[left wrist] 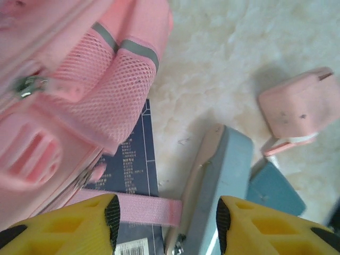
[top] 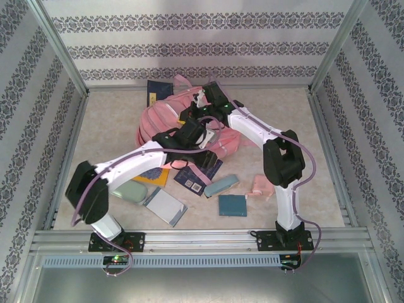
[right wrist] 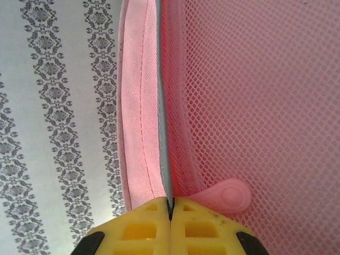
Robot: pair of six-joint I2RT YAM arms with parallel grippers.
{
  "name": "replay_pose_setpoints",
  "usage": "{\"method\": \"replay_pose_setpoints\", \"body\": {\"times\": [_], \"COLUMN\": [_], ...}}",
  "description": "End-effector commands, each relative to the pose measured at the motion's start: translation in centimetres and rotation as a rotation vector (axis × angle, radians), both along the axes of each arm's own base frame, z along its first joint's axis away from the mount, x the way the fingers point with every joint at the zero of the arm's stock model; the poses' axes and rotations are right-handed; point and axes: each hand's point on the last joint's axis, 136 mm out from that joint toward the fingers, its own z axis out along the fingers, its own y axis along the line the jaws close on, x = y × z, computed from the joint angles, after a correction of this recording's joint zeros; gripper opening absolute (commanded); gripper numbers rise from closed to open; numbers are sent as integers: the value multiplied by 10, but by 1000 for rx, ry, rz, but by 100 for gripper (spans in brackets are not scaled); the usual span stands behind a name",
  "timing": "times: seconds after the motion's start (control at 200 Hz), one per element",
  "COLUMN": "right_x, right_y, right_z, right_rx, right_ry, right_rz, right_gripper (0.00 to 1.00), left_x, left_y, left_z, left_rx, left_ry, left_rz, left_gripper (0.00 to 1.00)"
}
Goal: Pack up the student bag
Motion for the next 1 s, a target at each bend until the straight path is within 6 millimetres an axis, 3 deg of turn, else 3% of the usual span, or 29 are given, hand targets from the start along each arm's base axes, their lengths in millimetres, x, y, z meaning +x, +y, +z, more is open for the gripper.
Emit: {"method": "replay_pose_setpoints", "body": {"times": [0.0, 0.135, 0.245, 0.425, 0.55, 0.63, 0.994], "right_x": [-5, -6, -3, -7, -16, -22, -45], "right_y": [-14, -22, -35, -52, -50, -48, -47], "right_z": [36, 45, 60, 76, 75, 76, 90], "right_rx": [5, -45, -106, -131, -103, -83, 49], "right_ry": [-196, -313, -436, -537, -560, -571, -580], "right_rz": [73, 113, 110, 126, 173, 207, 294], "right_gripper": [0, 0, 0, 0, 0, 0, 0], "left_x": [-18, -32, -30, -10, 9, 20, 91], "left_y": [19, 34, 63, 130, 156, 171, 206], "left_z": [35, 65, 81, 97, 114, 109, 62], "left_rx": [6, -51, -69, -133, -289, -311, -479], "left_ry": [-10, -1, 10, 70, 123, 123, 249], "left_rz": [24, 66, 198, 513, 656, 729, 923], "left_gripper": [53, 55, 53, 57, 58, 66, 76]}}
